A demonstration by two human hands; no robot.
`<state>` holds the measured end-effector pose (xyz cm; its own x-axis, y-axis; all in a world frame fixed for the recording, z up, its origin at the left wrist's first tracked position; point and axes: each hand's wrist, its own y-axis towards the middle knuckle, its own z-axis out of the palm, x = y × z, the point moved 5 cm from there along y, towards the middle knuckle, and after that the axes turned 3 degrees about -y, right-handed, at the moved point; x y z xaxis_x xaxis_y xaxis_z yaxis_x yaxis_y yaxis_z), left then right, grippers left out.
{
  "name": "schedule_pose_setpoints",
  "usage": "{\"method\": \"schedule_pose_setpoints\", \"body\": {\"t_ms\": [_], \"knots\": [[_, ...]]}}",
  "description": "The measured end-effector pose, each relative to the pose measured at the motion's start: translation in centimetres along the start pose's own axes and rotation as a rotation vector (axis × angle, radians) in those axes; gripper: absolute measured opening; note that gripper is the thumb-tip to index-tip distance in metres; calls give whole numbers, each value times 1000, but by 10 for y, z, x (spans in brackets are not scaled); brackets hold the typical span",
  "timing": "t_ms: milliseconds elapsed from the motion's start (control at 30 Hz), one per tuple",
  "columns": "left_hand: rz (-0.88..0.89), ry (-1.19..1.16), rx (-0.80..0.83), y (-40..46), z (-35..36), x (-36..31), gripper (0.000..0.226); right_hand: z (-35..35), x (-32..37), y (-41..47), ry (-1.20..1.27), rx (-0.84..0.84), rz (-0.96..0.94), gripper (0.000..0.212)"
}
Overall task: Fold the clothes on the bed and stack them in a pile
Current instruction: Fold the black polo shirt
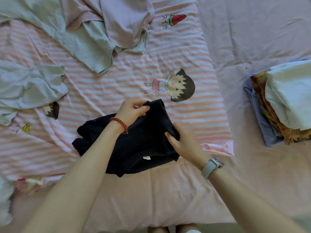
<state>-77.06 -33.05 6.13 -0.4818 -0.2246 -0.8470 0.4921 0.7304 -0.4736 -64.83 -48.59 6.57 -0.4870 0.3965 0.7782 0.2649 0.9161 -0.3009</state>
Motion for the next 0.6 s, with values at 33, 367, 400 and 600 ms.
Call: {"method": "schedule_pose_setpoints", "body": {"t_ms": [33,367,400,600], "knots": [[-82,-122,0,-6,-7,12,21,7,9,-2,-49,-23,-39,12],[-245,-352,38,-41,-50,75,21,55,14,14,-333,148,-5,11],[-269,-404,30,-43,-49,77,18,57,19,11,-403,116,-49,10],[-301,-281,-95,-42,-47,76,13,75,37,-25,-542,-133,-141,26]]}}
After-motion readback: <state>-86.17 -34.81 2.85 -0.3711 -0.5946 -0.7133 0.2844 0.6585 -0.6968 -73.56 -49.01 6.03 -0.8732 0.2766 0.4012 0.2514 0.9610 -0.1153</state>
